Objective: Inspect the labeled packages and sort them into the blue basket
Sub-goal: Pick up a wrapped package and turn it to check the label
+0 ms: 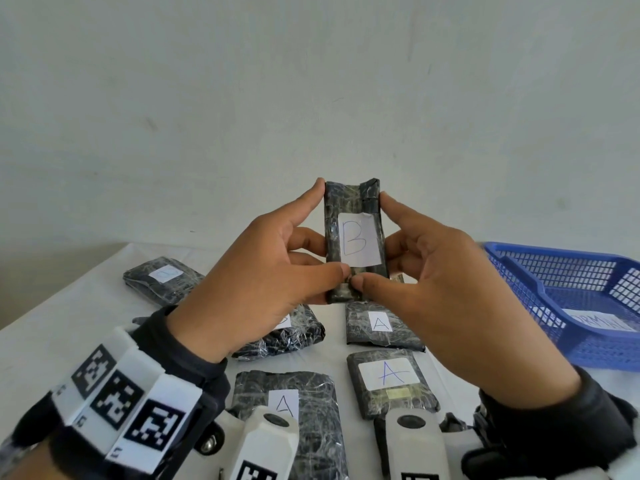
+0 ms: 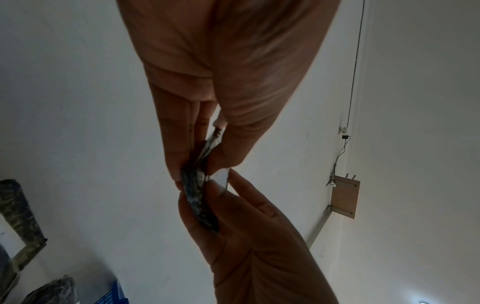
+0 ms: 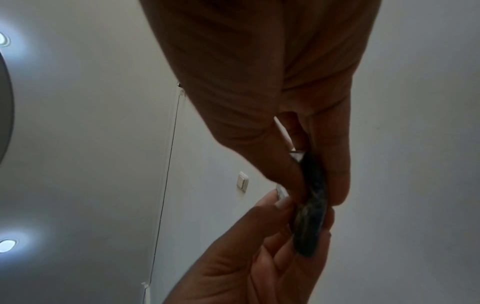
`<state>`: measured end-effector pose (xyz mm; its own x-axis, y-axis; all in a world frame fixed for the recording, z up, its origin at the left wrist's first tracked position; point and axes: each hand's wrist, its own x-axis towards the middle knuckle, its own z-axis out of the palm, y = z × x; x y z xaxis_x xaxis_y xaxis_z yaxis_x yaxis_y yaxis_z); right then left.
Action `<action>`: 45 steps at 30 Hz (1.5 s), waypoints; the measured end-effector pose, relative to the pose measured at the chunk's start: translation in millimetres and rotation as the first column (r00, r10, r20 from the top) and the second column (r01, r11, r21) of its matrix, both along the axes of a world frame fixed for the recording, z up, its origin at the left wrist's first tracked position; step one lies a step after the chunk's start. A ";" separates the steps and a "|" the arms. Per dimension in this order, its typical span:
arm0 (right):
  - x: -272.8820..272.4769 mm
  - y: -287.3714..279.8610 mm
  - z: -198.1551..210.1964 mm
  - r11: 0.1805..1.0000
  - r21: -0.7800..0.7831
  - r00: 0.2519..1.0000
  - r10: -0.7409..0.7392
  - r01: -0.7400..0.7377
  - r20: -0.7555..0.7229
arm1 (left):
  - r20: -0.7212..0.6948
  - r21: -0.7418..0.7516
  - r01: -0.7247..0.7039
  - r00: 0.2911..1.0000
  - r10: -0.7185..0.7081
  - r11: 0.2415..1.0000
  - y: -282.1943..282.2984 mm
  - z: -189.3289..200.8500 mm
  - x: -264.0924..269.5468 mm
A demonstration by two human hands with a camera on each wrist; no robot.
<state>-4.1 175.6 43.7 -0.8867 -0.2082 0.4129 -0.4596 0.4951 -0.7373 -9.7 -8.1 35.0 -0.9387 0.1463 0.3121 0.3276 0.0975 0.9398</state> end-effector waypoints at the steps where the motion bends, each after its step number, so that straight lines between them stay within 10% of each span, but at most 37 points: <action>1: -0.2 0.2 -0.3 1.000 0.005 1.000 0.008 -0.008 0.004 | 0.005 0.004 -0.003 1.000 0.003 1.000 -0.1 0.1 -0.1; 9: -3.5 9.2 -0.6 0.982 -0.138 0.990 0.133 -0.126 0.046 | 0.032 0.067 0.009 0.999 -0.011 0.998 1.3 3.7 2.1; 20: -3.8 27.1 1.0 0.970 0.129 0.964 0.222 -0.204 -0.145 | 0.177 0.317 0.046 0.978 -0.107 0.947 -4.8 5.0 -3.3; 29: -10.8 15.8 -8.6 0.933 -0.244 0.942 0.199 -0.266 -0.269 | 0.141 0.114 0.057 0.987 -0.073 0.992 -3.1 -9.0 -12.3; 45: -14.3 11.5 -11.9 0.906 -0.278 0.947 0.319 -0.319 -0.047 | -0.034 0.113 0.180 0.984 -0.177 0.977 1.0 -10.3 -11.5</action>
<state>-18.5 187.1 31.7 -0.7920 -0.3569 0.4954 -0.5588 0.0968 -0.8236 -21.2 -7.1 24.7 -0.8930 0.2729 0.3580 0.3519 -0.0726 0.9332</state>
